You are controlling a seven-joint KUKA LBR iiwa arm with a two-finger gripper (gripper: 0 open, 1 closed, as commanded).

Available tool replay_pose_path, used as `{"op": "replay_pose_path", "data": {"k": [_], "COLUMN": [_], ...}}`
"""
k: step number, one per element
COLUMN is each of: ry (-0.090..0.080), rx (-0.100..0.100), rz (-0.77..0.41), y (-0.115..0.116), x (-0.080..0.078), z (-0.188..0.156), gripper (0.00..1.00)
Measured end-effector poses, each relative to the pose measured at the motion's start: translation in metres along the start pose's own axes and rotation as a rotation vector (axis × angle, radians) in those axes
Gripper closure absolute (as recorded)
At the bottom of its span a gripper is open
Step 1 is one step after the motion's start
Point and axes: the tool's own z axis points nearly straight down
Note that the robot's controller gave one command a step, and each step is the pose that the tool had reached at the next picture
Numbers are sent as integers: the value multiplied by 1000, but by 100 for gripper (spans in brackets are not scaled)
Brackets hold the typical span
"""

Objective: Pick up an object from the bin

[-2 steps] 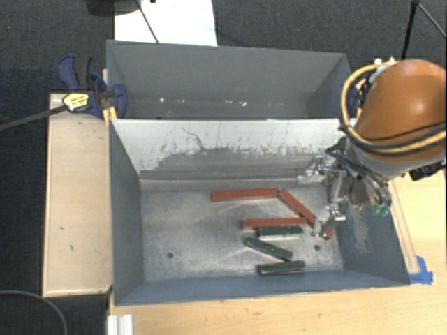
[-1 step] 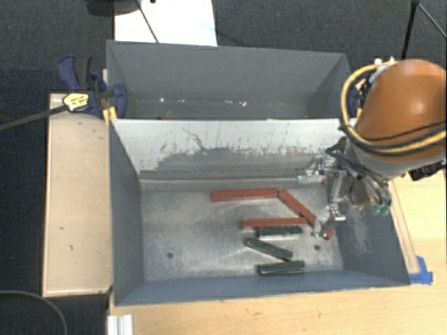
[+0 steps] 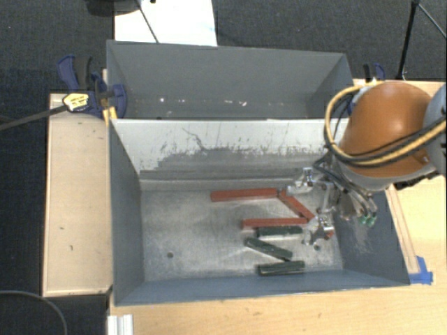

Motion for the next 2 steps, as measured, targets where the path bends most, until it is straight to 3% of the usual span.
{"op": "replay_pose_path", "data": {"k": [2], "ry": [12], "rx": [-3], "rz": [-58], "y": [9], "x": [-2], "z": [49], "gripper": [0]}}
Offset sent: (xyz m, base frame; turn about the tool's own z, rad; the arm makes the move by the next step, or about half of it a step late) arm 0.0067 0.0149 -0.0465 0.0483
